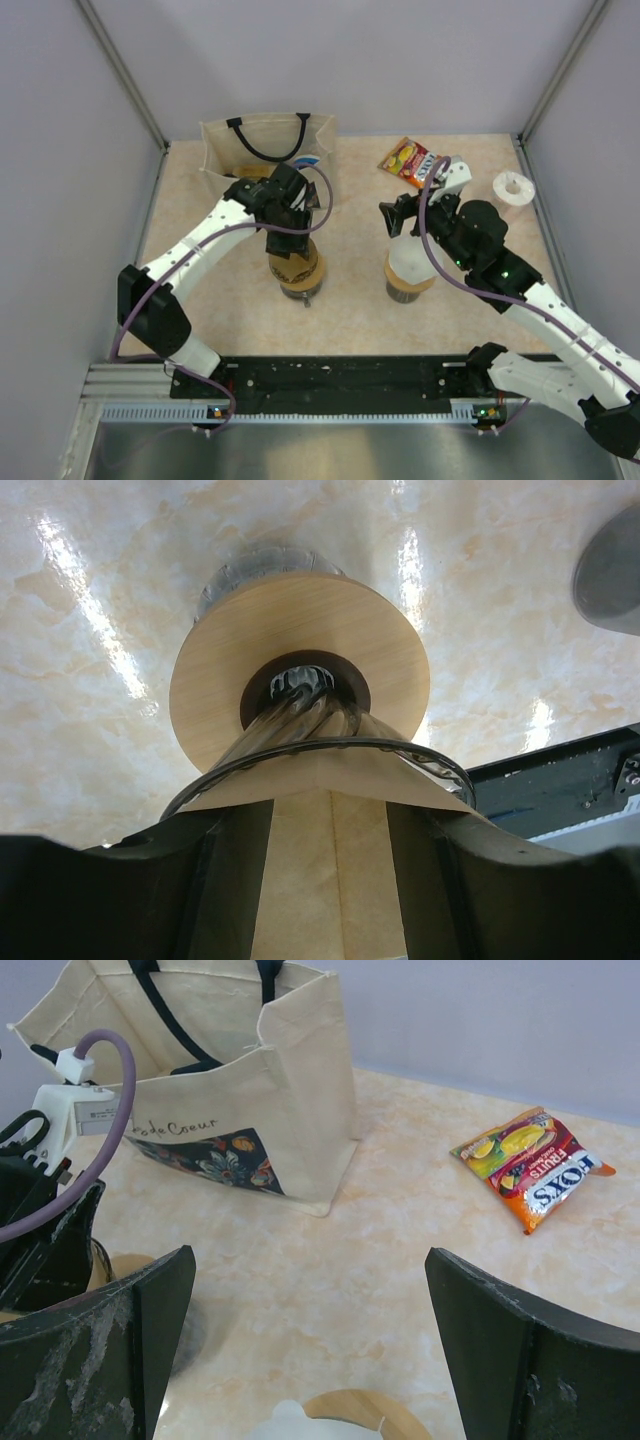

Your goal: Place the coffee filter in the dripper

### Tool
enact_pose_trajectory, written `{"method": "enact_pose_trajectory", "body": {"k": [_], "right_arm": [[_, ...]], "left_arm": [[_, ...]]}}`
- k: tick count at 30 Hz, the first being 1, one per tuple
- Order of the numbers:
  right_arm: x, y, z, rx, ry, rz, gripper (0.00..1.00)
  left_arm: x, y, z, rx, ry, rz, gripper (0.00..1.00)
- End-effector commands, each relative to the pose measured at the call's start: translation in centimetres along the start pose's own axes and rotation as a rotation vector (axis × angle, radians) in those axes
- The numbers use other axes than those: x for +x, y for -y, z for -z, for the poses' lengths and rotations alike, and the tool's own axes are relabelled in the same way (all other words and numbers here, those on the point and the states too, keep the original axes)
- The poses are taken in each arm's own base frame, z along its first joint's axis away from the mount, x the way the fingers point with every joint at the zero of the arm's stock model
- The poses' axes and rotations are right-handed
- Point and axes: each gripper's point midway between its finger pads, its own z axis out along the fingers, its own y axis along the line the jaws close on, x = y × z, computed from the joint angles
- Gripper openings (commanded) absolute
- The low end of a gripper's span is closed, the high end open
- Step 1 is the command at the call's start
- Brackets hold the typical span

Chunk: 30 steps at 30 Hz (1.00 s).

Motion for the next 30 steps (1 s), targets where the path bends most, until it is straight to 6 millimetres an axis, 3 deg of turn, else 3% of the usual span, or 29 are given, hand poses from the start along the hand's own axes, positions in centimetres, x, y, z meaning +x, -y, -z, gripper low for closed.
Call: {"method": "enact_pose_trajectory", "body": {"k": [1,15,30], "right_arm": [[-0.9,0.4,0.2,0.015,0.032,0.009,0.98],[-1.0,0.5,0.3,0.023,0.035,0.010,0.98],[-1.1,0.8,0.5,0.033,0.042,0.010,0.98]], "left_arm": [[-0.2,0.4,-0.7,0.006,0.009,-0.015,0.54],[1.1,0.2,-1.2,-0.036,0.007,-0.025,0.53],[0.8,-0.1,-1.5,-0.062,0.034,-0.022,0.53]]}}
